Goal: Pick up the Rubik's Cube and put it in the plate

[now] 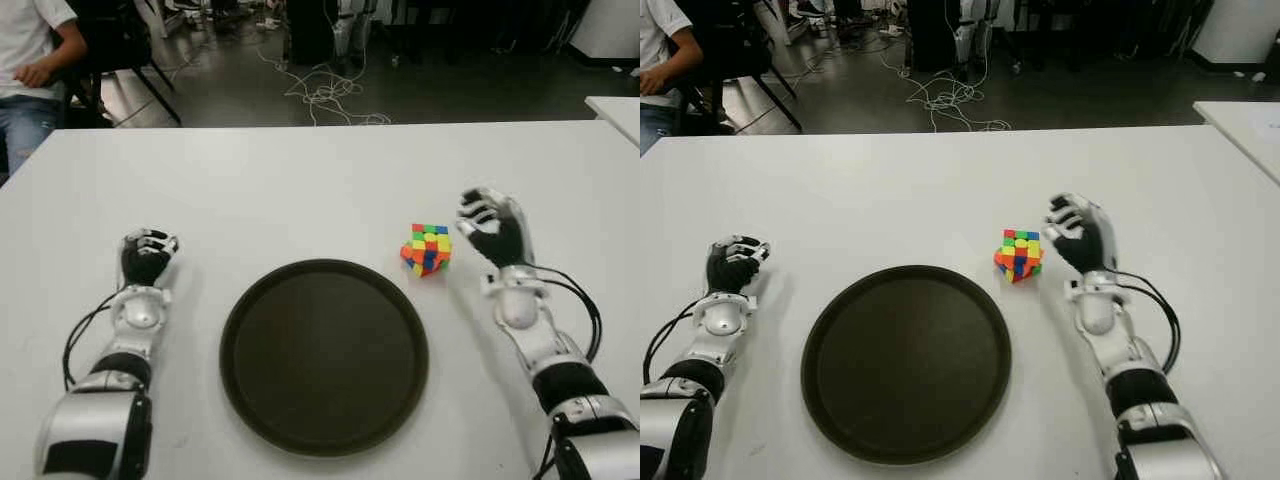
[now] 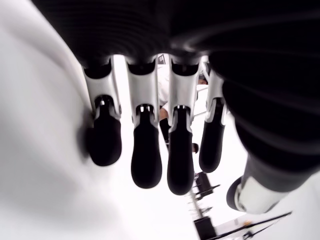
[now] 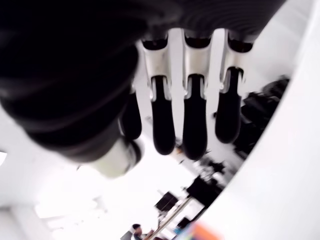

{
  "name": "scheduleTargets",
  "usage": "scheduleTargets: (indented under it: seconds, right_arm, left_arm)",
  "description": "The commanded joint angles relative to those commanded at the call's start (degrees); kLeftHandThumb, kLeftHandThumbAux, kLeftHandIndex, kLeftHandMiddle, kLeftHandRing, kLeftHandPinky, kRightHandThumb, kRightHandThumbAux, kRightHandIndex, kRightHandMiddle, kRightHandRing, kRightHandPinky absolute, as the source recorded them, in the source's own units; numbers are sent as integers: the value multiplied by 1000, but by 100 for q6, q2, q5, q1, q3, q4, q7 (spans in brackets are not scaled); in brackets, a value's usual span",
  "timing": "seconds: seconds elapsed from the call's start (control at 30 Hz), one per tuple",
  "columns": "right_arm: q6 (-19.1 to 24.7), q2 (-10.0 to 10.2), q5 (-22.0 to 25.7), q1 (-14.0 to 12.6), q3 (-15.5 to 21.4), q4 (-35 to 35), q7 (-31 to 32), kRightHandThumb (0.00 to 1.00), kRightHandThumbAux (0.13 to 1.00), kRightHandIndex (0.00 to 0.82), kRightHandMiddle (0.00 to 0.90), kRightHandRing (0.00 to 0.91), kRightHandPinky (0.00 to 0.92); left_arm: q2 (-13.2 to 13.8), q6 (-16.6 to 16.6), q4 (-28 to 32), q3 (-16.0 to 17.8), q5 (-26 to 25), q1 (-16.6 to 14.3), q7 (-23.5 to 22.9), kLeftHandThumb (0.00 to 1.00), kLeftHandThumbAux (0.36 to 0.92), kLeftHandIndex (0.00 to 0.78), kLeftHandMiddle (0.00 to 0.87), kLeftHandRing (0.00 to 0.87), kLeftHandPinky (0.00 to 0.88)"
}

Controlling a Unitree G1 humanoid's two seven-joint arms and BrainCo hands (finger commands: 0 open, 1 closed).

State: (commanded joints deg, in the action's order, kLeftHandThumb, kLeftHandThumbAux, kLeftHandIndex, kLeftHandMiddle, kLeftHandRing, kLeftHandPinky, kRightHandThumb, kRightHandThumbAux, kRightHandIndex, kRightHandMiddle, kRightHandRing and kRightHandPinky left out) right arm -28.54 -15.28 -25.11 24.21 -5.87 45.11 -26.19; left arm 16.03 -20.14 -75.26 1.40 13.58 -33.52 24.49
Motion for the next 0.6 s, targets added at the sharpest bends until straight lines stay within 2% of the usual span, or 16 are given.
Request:
scheduleTargets:
  seconds: [0.27,0.37,0.6]
  right_arm:
    - [53,-37,-84,81,-173,-14,227,0,853,227,292,301,276]
    - [116,-75,-116,107,-229,-49,355,0,852,188,268,277,248]
    - [452,-209,-278,114,-421,-384,784,0,790,61,230,301,248]
  left_arm:
    - [72,334,10,-515,520,-55,184,684,710,431,642,676,679]
    - [74,399,20,-619,605,-64,205,683,711,430,649,688,684]
    - [56,487,31,-737,688,-78,273,681,714,428,630,669,647]
